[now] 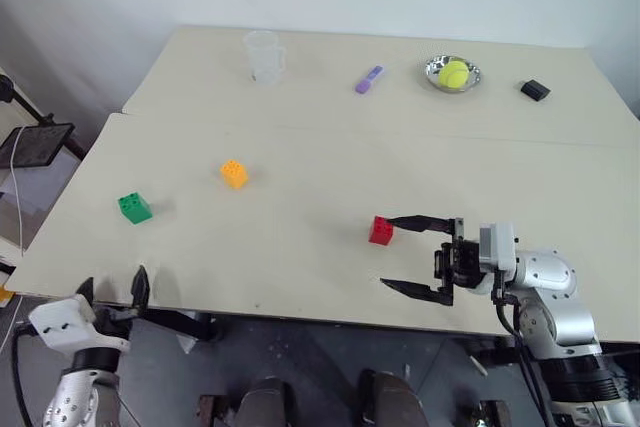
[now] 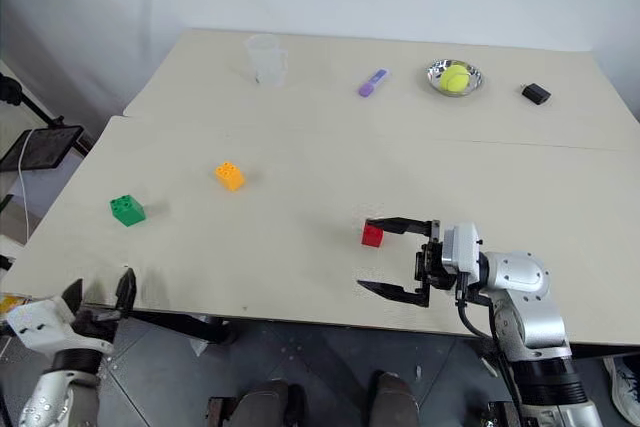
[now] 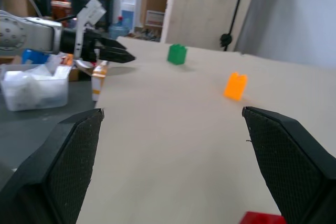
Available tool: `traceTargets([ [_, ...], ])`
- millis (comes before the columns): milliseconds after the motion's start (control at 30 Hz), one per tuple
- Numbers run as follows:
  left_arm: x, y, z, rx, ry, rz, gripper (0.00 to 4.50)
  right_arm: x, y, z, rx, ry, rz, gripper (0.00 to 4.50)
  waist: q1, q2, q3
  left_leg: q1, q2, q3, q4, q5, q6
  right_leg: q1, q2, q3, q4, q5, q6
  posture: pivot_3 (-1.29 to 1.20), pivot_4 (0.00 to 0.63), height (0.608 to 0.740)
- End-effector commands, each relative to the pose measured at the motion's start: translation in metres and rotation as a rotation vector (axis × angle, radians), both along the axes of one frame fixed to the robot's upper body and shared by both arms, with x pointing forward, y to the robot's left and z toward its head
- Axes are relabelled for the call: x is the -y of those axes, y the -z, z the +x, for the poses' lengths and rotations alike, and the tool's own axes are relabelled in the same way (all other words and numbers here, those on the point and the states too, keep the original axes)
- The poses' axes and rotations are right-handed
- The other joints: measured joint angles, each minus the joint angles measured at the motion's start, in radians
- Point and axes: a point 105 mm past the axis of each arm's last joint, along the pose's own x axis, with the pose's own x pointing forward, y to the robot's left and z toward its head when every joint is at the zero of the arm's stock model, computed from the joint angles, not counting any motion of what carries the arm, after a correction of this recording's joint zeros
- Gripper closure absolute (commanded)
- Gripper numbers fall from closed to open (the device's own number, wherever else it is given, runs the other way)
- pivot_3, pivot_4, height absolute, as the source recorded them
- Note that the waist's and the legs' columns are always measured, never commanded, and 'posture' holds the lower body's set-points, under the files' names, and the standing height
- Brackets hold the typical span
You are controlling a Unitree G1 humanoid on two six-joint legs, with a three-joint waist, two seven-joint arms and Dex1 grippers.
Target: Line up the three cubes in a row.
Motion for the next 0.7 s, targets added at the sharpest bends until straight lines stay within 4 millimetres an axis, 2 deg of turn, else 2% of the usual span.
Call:
traceTargets([
  [33,0.001,-0.023,0.012,0.051,-0.045,0.035,0.0,0.0,-0.007,-0.004,0.033,-0.026,-0.02,0.05,0.0,0.0,0.0,0.0,0.0,0.0,0.0,0.0,0.0,0.0,0.0,0.0,0.0,0.0,0.0,0.0,0.15,0.74],
  [133,0.005,-0.02,0.03,-0.038,-0.054,0.049,0.0,-0.002,-0.006,-0.004,0.022,-0.027,-0.021,0.05,0.001,0.0,0.0,0.0,0.0,0.0,0.0,0.0,0.0,0.0,0.0,0.0,0.001,0.0,-0.001,0.0,0.15,0.74],
  [233,-0.002,-0.027,0.051,-0.075,-0.15,0.019,0.0,-0.007,-0.005,-0.006,0.01,-0.039,-0.022,0.05,0.004,0.0,0.0,0.0,0.0,0.0,0.0,0.0,-0.001,0.0,0.001,0.0,0.001,0.0,0.0,0.0,0.15,0.74],
  [367,-0.003,-0.04,0.069,-0.048,-0.211,-0.032,0.0,-0.009,-0.005,-0.007,0.003,-0.039,-0.021,0.05,0.011,0.0,0.0,0.0,0.0,0.0,0.001,0.0,-0.001,0.0,0.001,0.0,0.001,0.0,0.0,0.0,0.15,0.74],
  [500,-0.006,-0.045,0.086,-0.051,-0.19,-0.015,0.0,-0.01,-0.005,-0.006,-0.003,-0.034,-0.022,0.05,0.011,0.0,0.0,0.0,0.001,0.001,0.001,0.0,-0.001,0.0,0.002,0.0,0.001,0.001,0.0,0.0,0.15,0.74],
  [600,-0.007,-0.054,0.099,-0.031,-0.171,0.002,0.62,-0.011,-0.005,-0.006,-0.005,-0.035,-0.026,0.0,0.013,0.0,0.0,0.0,0.001,0.002,0.001,0.001,-0.002,0.0,0.003,-0.001,0.001,0.001,0.0,0.0,0.15,0.74],
  [700,-0.007,-0.056,0.101,-0.023,-0.158,0.015,1.57,-0.011,-0.004,-0.005,-0.006,-0.028,-0.028,0.0,0.013,0.0,0.0,0.0,0.001,0.003,0.001,0.001,-0.002,0.0,0.003,0.0,0.0,0.001,0.0,0.0,0.15,0.74],
])
